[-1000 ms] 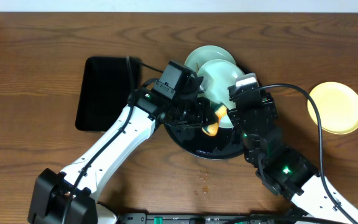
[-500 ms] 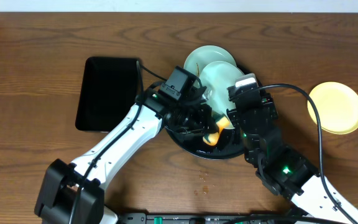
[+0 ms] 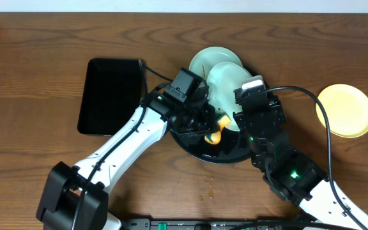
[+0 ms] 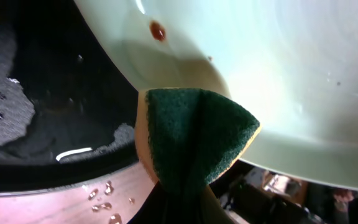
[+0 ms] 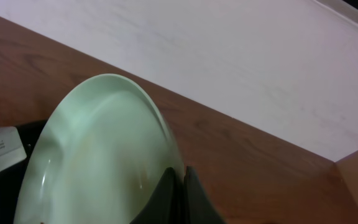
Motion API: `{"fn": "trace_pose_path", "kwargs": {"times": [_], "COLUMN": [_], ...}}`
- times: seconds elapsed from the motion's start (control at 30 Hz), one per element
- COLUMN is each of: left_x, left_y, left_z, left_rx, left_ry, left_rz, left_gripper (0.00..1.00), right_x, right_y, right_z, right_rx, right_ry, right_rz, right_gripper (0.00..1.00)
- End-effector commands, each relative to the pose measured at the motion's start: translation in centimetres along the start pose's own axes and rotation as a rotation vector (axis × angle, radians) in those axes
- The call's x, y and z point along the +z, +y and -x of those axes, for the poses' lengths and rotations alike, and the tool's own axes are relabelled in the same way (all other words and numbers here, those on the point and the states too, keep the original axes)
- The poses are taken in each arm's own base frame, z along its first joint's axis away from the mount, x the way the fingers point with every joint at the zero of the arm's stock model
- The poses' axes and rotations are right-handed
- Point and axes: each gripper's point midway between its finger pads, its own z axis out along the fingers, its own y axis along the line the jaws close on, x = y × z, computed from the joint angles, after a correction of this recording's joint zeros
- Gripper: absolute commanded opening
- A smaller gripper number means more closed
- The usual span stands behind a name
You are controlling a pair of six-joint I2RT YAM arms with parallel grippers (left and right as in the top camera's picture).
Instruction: Clean dirty plates on tray and stack at the side
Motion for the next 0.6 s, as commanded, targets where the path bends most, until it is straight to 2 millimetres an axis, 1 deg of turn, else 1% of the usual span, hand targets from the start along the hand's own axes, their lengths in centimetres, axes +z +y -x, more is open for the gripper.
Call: {"fn": "trace_pose_path", "kwargs": {"times": [0.0, 0.37, 0.57], "left_x": [0.6, 0.2, 0.2], "left_y": [1.5, 2.2, 2.4], "left_z": [0.3, 1.4, 1.5], "left_rx": [-0.015, -0.018, -0.018], "left_ry": [-0.022, -0.063, -0.072], "left_rz": [0.065, 0.086, 0.100], "left_gripper": [0.08, 0.08, 0.08], "right_x": [-0.5, -1.3, -1.7], "right_y": [-0.3, 1.2, 0.5], "right_z": [0.9, 1.6, 2.6], "right_rx": [0.014, -0.015, -0.022], "right_ry": [-0.026, -0.057, -0.088], "right_rz": [-0.004, 0.038, 0.000], "right_gripper": [0.01, 0.01, 0.01]}}
